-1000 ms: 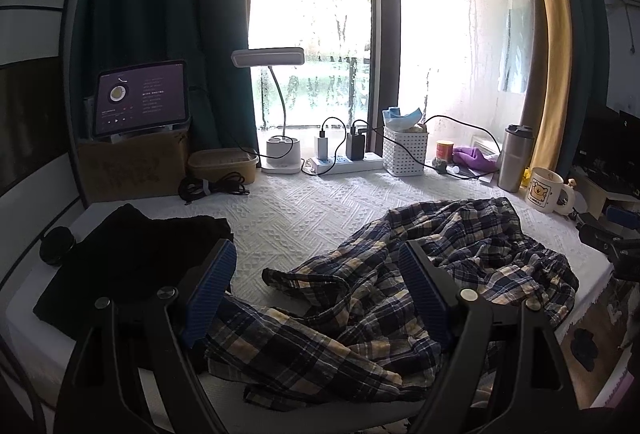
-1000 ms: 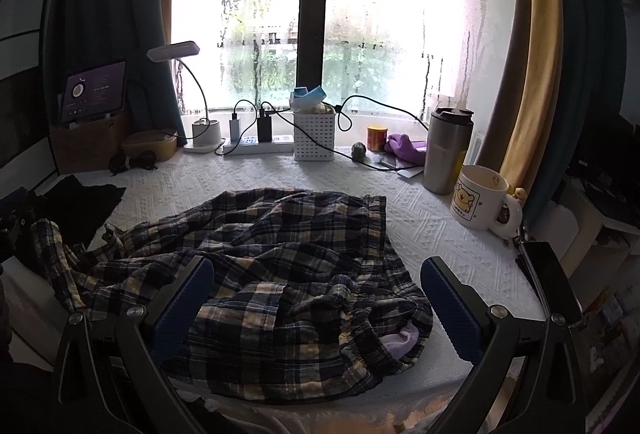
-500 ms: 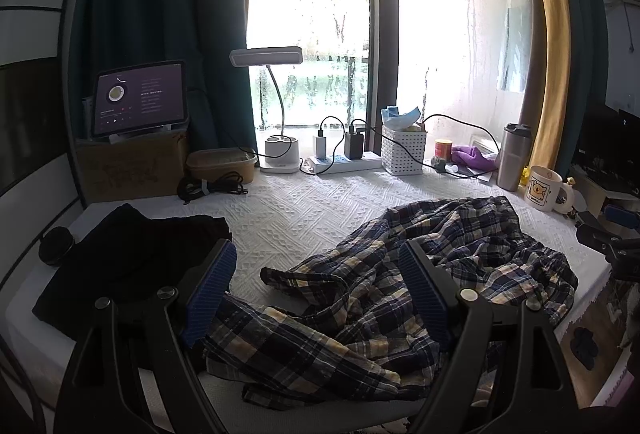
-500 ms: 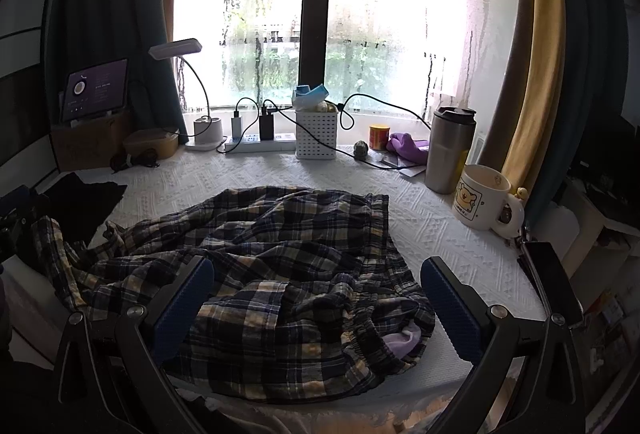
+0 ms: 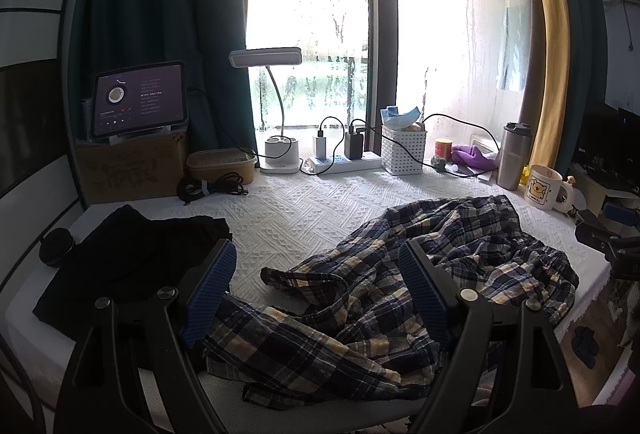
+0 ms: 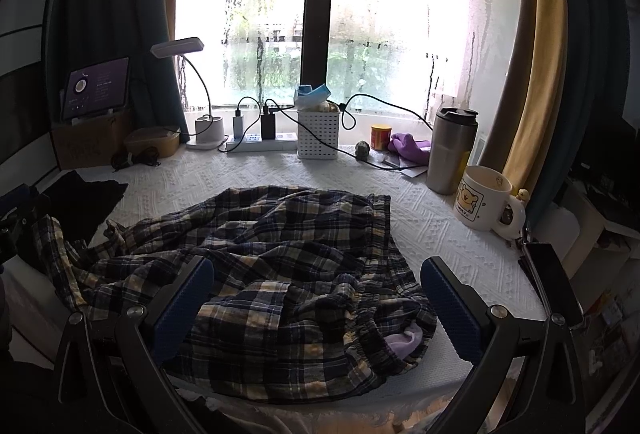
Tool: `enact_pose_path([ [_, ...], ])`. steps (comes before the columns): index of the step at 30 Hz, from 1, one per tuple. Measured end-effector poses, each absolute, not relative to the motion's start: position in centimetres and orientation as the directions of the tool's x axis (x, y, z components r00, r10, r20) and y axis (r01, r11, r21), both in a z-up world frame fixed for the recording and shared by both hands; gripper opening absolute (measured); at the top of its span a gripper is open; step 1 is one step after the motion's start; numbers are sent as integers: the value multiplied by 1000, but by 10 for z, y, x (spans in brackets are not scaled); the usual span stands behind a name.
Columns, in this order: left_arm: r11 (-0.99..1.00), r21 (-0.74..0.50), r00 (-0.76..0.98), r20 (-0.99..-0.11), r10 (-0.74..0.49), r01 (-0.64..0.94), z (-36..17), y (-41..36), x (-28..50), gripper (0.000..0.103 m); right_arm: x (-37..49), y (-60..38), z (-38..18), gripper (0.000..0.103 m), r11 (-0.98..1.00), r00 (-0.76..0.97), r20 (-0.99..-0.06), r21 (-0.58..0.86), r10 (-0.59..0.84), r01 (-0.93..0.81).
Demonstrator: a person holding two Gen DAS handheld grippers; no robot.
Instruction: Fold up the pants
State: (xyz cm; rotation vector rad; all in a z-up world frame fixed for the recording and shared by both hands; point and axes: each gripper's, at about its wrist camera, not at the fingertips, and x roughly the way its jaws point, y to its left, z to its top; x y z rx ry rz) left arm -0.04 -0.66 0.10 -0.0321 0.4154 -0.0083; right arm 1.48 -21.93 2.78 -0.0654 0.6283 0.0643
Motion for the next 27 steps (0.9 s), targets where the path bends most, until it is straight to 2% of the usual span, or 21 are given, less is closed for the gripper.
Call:
enact_pose_path([
  [15,1000,-10,888,-460,-13,10,-7,-13,30,83,35,-217,16,103,995,784,-619,-44,47,-94],
  [22,998,36,824,-564,54,-41,-14,0,76,83,70,-238,8,103,997,761,-646,-4,56,-77],
  [27,999,33,698,-714,50,-38,-34,13,122,83,104,-264,-4,103,997,732,-677,41,71,-59],
])
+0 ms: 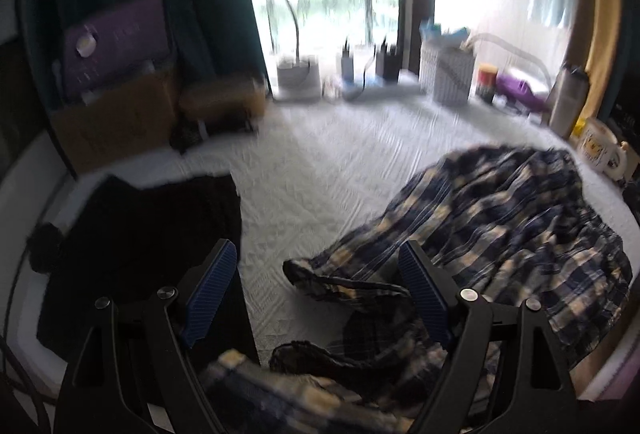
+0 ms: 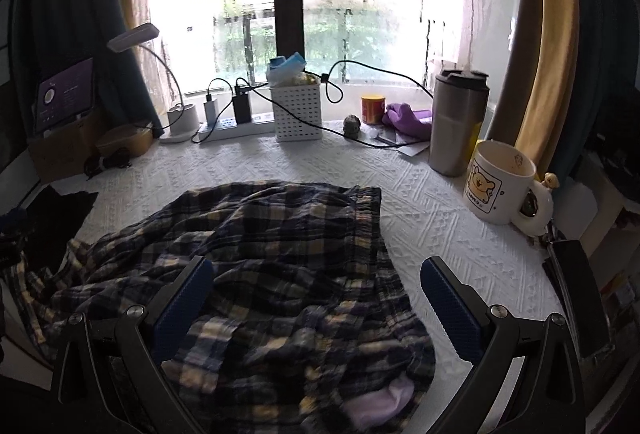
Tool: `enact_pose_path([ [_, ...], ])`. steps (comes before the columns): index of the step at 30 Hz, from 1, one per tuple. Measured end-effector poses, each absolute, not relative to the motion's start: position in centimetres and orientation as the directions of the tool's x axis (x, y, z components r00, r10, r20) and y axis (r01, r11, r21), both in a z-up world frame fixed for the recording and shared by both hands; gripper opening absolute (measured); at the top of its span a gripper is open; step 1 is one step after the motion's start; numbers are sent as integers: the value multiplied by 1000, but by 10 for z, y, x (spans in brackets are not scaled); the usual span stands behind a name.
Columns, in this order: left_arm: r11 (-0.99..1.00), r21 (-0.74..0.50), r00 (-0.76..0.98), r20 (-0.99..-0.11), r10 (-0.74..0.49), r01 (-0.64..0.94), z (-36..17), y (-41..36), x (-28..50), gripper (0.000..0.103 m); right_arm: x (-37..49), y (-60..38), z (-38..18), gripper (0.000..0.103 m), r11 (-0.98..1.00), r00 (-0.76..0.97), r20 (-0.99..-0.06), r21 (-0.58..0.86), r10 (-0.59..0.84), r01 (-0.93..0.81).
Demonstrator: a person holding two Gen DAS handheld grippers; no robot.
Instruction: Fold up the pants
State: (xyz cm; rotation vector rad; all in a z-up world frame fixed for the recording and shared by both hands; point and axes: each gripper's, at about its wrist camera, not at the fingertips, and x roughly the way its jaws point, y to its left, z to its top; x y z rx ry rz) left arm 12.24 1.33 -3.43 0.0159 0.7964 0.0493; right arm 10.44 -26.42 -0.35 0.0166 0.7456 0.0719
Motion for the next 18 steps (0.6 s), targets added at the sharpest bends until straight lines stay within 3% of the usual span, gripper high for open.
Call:
enact_pose_path([
  [7,998,13,536,-843,43,-59,-62,14,164,83,166,-304,-26,103,989,678,-720,115,148,-94],
  [15,989,-92,363,-931,-45,-114,-98,21,187,82,226,-328,-51,94,963,579,-769,204,269,-176],
  [18,988,-108,355,-933,-63,-108,-103,18,189,71,247,-333,-66,91,947,522,-790,264,322,-184],
])
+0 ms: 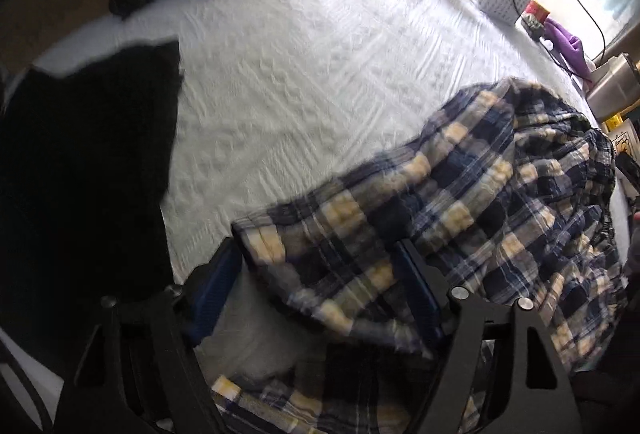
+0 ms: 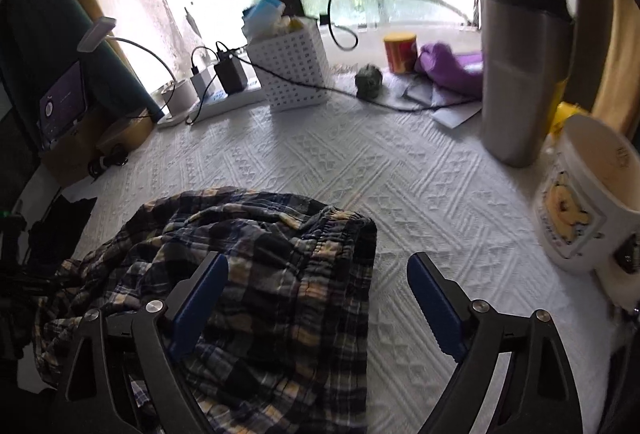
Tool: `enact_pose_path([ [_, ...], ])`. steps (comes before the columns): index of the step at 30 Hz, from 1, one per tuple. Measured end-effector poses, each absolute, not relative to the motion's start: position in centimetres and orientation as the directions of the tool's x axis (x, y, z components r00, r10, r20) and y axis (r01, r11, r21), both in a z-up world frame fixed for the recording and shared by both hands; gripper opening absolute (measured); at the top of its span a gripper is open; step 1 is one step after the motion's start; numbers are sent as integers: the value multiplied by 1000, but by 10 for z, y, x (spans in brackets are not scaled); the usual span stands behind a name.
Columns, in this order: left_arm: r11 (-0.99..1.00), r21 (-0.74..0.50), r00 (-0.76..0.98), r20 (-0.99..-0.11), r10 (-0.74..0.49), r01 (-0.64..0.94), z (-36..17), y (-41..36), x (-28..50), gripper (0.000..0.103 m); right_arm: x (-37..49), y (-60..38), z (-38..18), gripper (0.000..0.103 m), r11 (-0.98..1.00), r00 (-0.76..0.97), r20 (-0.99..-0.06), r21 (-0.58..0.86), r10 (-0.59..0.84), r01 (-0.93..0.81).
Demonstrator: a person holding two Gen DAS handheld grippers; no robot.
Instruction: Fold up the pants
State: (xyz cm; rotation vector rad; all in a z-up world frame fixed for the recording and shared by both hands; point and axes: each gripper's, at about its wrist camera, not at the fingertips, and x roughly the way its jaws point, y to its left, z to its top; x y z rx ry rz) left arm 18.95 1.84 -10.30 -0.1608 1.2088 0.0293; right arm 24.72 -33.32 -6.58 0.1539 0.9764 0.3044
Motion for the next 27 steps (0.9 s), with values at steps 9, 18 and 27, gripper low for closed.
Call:
enact_pose_path([
  [9,998,-59,393,-917,-66,31,-93,2,197,1,285,-321,-105,25,914,439,-802,355,406,-195],
  [18,993,54,612,-791,-23,107,-23,23,223,1,273,-296,-59,9,951,589,-748,208,304,-227],
  [27,994,61,799,-601,-40,95,35,49,291,1,303,-272,-5,8,970,723,-651,104,232,-219],
])
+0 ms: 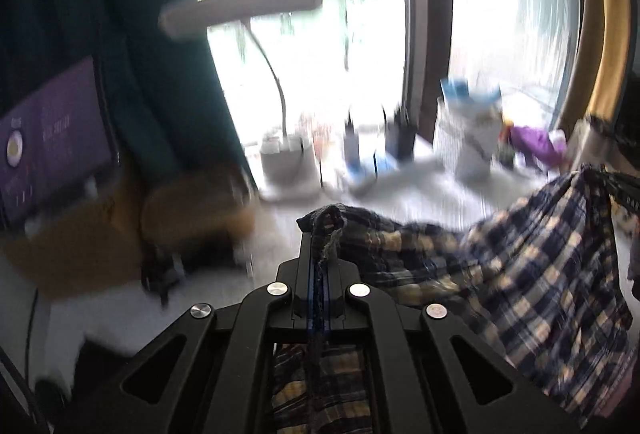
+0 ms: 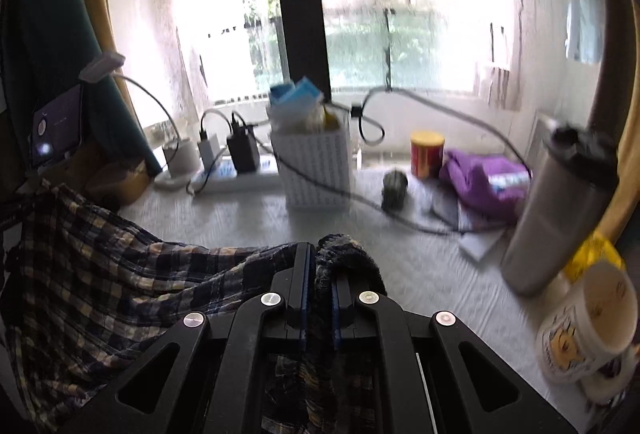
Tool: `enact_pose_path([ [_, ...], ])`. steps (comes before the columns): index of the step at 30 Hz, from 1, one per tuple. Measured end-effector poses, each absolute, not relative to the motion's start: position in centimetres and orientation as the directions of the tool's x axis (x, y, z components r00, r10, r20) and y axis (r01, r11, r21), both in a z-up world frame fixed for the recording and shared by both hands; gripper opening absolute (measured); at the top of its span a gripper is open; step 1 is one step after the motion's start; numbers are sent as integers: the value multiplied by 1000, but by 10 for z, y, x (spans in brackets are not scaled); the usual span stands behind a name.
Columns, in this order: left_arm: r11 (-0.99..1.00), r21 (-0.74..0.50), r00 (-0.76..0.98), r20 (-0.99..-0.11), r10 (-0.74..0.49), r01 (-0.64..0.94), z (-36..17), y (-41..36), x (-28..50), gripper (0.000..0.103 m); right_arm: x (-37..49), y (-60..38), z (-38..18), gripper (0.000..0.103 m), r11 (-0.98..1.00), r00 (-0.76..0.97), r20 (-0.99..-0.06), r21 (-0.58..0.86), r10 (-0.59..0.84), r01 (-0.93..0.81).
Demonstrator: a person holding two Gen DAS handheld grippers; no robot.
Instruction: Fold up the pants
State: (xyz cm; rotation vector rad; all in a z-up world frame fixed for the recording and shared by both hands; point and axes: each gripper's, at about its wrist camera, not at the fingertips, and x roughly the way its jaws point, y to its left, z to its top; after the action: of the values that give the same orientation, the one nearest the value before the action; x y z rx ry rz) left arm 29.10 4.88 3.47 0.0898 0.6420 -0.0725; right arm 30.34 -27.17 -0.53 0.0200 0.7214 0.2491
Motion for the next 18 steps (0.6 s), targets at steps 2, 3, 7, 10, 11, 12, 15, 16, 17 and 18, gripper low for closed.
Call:
enact_pose_path([
  [2,994,72,822,-569,-31,88,43,54,312,1,313,-264,6,8,974,752,-624,65,209,-217],
  [3,995,68,827,-561,-25,76,45,58,323,1,320,-261,11,8,976,765,-613,45,196,-214],
  [7,998,57,840,-543,-2,39,45,74,359,1,351,-257,21,8,984,791,-593,14,153,-179],
  [10,996,85,838,-544,36,12,32,80,384,1,376,-259,18,8,989,794,-597,-9,114,-149],
  [11,997,81,829,-559,39,8,24,82,393,1,381,-259,14,8,990,791,-603,-14,105,-143],
  [12,997,75,817,-576,35,10,16,83,401,1,389,-260,8,8,991,785,-612,-19,96,-136],
  [15,997,71,783,-621,34,13,-12,83,421,1,405,-260,-13,8,992,755,-651,-21,79,-122],
  [16,997,73,776,-630,34,16,-20,81,425,1,411,-259,-23,8,993,740,-669,-25,72,-119],
  [17,997,76,767,-641,34,18,-30,79,430,2,412,-258,-33,8,993,727,-684,-29,65,-115],
  [18,997,78,759,-650,36,20,-37,80,435,2,413,-259,-41,8,993,717,-695,-31,58,-111],
])
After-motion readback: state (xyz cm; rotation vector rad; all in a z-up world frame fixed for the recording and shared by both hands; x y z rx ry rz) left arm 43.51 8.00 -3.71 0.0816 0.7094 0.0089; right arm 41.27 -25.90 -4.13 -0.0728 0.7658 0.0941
